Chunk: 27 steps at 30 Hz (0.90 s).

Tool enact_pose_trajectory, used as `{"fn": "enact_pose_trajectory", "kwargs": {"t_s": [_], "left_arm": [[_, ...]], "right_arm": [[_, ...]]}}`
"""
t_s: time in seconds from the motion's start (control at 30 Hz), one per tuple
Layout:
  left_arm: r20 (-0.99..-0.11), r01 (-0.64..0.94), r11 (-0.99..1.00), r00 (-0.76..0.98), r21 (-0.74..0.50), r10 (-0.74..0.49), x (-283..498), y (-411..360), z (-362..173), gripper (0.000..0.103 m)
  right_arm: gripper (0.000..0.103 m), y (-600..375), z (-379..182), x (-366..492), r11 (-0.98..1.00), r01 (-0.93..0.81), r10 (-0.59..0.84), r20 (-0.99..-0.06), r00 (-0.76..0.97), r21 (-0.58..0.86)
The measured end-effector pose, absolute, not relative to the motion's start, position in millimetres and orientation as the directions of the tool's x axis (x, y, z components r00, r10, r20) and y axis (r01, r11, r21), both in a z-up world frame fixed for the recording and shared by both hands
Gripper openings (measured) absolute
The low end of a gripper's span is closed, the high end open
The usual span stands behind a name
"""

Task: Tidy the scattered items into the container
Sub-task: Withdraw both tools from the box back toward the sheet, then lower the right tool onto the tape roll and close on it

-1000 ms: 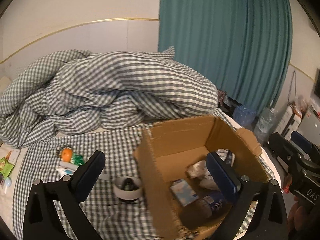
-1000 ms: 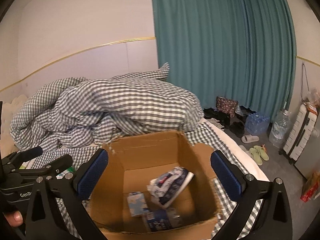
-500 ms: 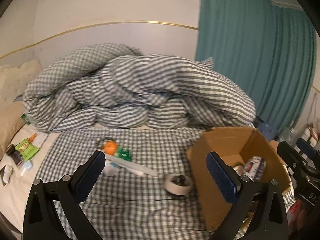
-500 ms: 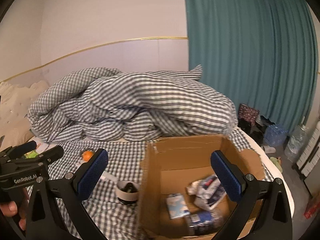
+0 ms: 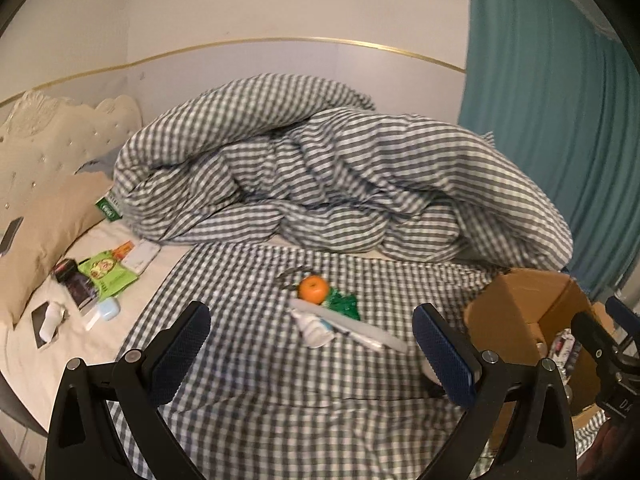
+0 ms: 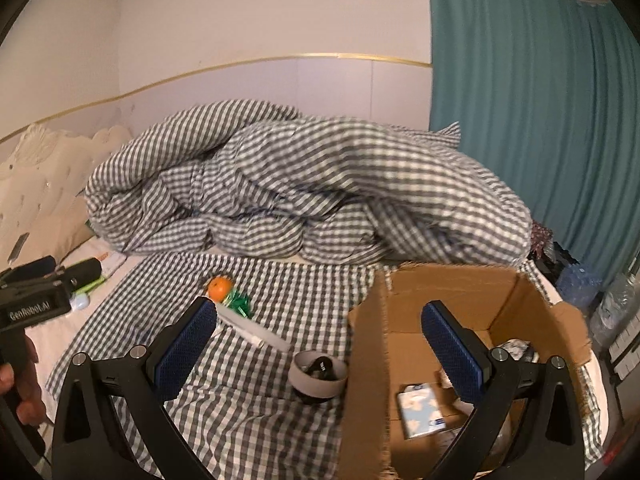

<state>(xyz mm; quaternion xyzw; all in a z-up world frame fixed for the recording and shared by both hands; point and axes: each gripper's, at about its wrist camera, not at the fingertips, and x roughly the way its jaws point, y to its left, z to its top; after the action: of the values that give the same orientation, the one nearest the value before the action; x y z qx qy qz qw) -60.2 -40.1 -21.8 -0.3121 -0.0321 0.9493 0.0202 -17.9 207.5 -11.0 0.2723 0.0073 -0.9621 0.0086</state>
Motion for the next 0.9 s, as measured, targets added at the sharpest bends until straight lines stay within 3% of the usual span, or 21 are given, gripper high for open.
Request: {"fn": "enact_pose_trajectory", "kwargs": {"t_s": [0.57, 0.9], "left_arm": [[-0.668, 0.039, -0.994, -0.743, -0.106, 0.042, -91.9, -79.5, -73.4, 0.103], [-0.715, 0.037, -0.993, -0.697, -0.114, 0.056, -114.8, -82.4, -107.8, 0.103]], "right_arm": [[0.102, 170.1, -103.0, -71.5, -0.987, 0.163, -0.109, -0.718, -0.688, -0.007], [0.102, 170.0, -159.3, -114.7, -0.992, 0.121, -0.047, -0.807, -0.589, -0.03]]}}
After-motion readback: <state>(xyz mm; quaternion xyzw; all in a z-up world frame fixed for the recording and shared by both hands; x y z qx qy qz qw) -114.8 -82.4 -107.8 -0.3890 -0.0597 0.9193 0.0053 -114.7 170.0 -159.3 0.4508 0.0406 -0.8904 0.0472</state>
